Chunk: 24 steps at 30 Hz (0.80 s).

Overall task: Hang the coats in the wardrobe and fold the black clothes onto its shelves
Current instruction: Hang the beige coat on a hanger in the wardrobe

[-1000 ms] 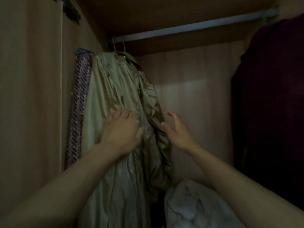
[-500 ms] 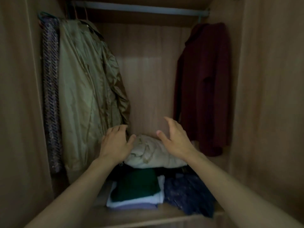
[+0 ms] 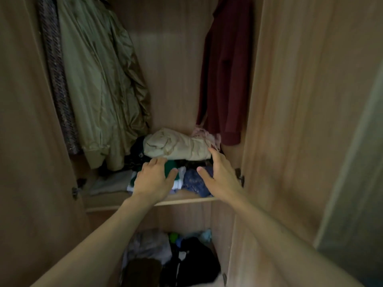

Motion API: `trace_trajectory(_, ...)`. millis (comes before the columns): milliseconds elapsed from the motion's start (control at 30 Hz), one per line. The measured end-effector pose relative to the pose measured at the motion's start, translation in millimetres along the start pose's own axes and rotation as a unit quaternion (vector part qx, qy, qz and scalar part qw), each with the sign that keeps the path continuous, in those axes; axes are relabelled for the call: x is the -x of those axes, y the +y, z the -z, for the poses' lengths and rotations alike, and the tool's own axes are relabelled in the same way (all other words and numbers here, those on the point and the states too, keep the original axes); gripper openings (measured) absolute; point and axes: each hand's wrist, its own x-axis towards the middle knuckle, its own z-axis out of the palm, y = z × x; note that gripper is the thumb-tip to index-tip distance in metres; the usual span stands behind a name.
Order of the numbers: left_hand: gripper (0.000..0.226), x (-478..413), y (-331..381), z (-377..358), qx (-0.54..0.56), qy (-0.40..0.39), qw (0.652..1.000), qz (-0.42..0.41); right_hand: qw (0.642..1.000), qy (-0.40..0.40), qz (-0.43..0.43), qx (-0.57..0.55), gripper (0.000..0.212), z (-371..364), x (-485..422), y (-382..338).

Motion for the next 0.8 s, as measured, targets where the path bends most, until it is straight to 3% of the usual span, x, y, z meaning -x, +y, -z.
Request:
trace_trajectory(133,0.051,29.3,17.1,-2.9,0.029,-0.030,0.999,-0.033,0.999,0.019,-0.029,0.014,0.069,23.7,48.1,-10.6)
trace_trajectory(400,0.045,86.6,38.8,-61.8,0.151,-0.119,0.963,-0.189,0.972,0.088,-0.197,0.088,0.064,72.2,163.8,-25.6)
trace_trajectory(600,0.045,173.7,108.8,-101.6,0.239,-0.227,0.914,-0.236,0.916,0.150,-0.325,0.181,0.057,127.9,292.1,-29.4)
trace_trajectory(800,0.046,250.8,194.3,-109.4,0.270,-0.277,0.861,-0.330,0.856,0.202,-0.422,0.221,0.053,194.7,414.1,-47.6)
